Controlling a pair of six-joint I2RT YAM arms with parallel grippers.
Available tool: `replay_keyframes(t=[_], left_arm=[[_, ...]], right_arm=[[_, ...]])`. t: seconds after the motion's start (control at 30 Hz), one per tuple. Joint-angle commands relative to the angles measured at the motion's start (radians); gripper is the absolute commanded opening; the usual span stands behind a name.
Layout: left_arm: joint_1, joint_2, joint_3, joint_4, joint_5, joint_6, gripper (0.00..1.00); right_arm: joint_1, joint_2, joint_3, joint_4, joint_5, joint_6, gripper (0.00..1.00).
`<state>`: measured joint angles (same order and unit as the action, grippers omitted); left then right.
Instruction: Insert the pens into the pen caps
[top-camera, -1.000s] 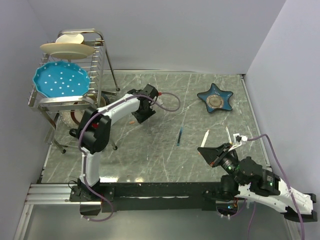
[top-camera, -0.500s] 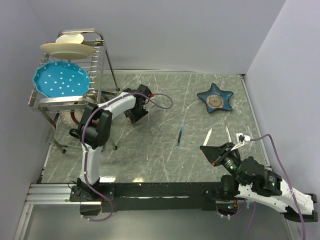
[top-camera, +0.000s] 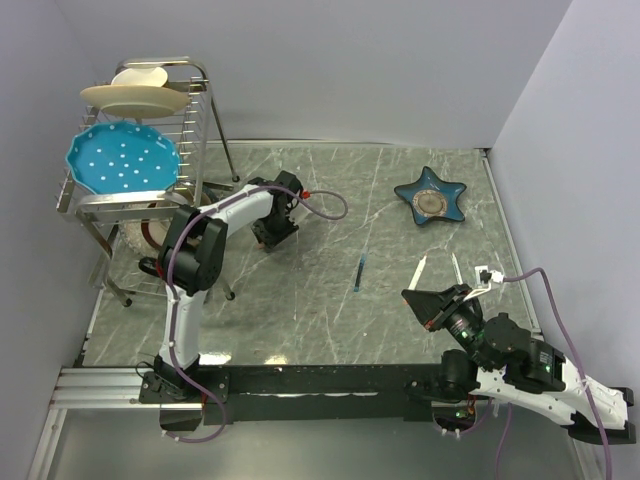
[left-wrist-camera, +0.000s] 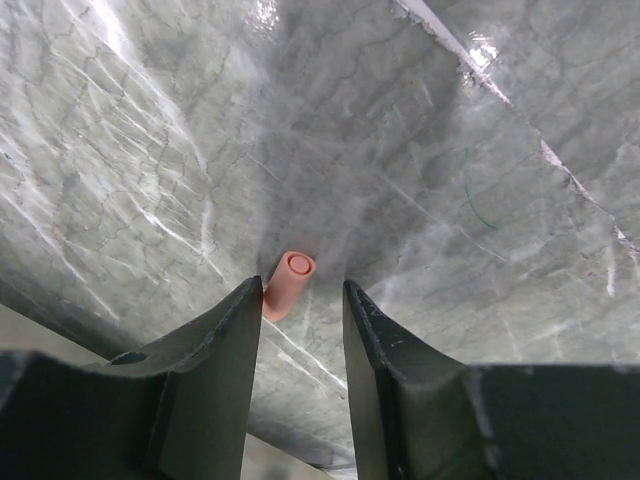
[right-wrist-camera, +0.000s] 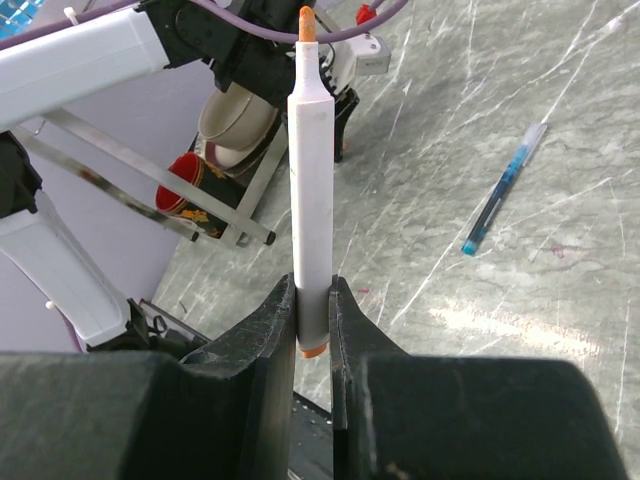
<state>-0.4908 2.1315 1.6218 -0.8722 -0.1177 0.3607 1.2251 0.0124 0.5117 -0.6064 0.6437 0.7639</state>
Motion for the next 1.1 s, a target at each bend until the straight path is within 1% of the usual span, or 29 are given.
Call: replay_keyframes(t=[0.0,0.07,0.1,0.2,0.3,0.33,0.47,0.5,0.53,0.67,0.77,0.8,0.83,0.93,1.0,1.03,1.07], left_arm=[[0.009,0.012,-0.032,0.002,0.044,-0.005,0.41],[0.015,0.007,-0.045,0.012,0.069,-0.009,0.39],[0.015,0.005,-0.048,0.01,0.076,-0.015,0.35],[0.015,0.001,-0.057,0.006,0.108,-0.042,0.3],[0.012,-0.034,-0.095,0.027,0.161,-0.071,0.26],[0.006,-0.048,-0.109,0.041,0.17,-0.094,0.24],[-0.018,-0.128,-0.238,0.119,0.248,-0.147,0.1],[-0.023,-0.158,-0.261,0.16,0.256,-0.163,0.03],[-0.032,-0.172,-0.282,0.176,0.263,-0.192,0.01],[-0.055,-0.228,-0.405,0.248,0.268,-0.267,0.01],[-0.084,-0.261,-0.457,0.292,0.245,-0.339,0.01],[-0.1,-0.272,-0.465,0.306,0.247,-0.389,0.01],[-0.107,-0.286,-0.482,0.337,0.257,-0.407,0.01],[-0.133,-0.361,-0.51,0.407,0.334,-0.497,0.01],[-0.152,-0.445,-0.534,0.511,0.394,-0.563,0.01],[-0.158,-0.478,-0.563,0.559,0.448,-0.586,0.01],[-0.163,-0.542,-0.582,0.644,0.476,-0.609,0.01]], right_arm=[[-0.001,-0.017,0.04,0.023,0.028,-0.012,0.0],[-0.001,-0.017,0.048,0.028,0.024,-0.017,0.0],[-0.001,-0.017,0.051,0.027,0.022,-0.017,0.0],[-0.001,-0.017,0.048,0.025,0.024,-0.009,0.0],[-0.001,-0.017,0.047,0.031,0.004,-0.006,0.0],[-0.001,0.007,0.05,0.033,-0.001,-0.005,0.0],[-0.001,0.031,0.05,0.037,-0.041,0.015,0.0],[-0.001,0.032,0.045,0.04,-0.05,0.02,0.0],[-0.001,0.028,0.041,0.043,-0.058,0.025,0.0],[-0.001,0.017,0.019,0.04,-0.085,0.048,0.0],[-0.001,0.024,0.013,0.033,-0.091,0.061,0.0],[-0.001,0.029,0.004,0.04,-0.104,0.063,0.0],[-0.003,0.04,-0.004,0.049,-0.113,0.06,0.0],[-0.001,0.076,-0.041,0.114,-0.165,0.048,0.0],[-0.001,0.11,-0.067,0.17,-0.199,0.045,0.0],[-0.001,0.122,-0.074,0.19,-0.211,0.045,0.0],[-0.001,0.135,-0.087,0.209,-0.225,0.045,0.0]])
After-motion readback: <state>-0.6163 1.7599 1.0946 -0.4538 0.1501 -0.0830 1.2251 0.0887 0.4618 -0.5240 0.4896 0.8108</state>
